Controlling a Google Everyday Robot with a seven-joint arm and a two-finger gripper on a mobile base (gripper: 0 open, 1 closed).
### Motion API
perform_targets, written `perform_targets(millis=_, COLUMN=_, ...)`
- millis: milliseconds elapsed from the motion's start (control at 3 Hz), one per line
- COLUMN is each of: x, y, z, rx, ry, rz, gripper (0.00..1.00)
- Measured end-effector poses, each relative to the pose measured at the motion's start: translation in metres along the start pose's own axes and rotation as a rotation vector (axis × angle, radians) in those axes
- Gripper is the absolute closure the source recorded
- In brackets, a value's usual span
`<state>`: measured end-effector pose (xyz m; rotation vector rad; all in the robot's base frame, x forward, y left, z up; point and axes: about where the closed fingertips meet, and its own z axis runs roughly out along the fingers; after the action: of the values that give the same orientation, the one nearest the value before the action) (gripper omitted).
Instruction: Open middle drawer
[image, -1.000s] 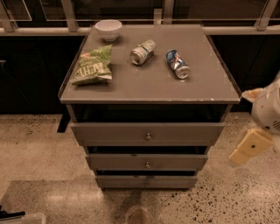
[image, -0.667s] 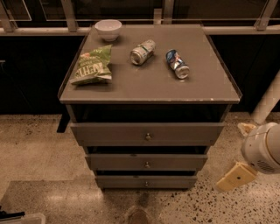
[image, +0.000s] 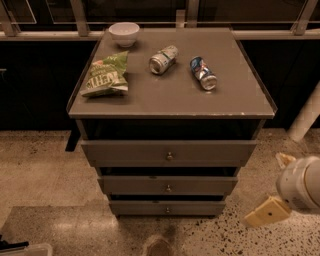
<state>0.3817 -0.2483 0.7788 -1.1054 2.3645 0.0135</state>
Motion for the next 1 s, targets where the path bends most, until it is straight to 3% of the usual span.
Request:
perform_targets(millis=333, x=0.039, y=0.021, z=0.044, rx=-0.007, ry=-0.054, rz=0.151, gripper=0.00)
perform_targets(millis=667, x=0.059, y=0.037, z=0.084, rx=-0.034, ry=-0.109, rz=0.239, gripper=0.00)
perform_targets(millis=1000, x=0.060, y=0.037, z=0.089, rx=-0.040, ry=-0.115, rz=0.248, gripper=0.19)
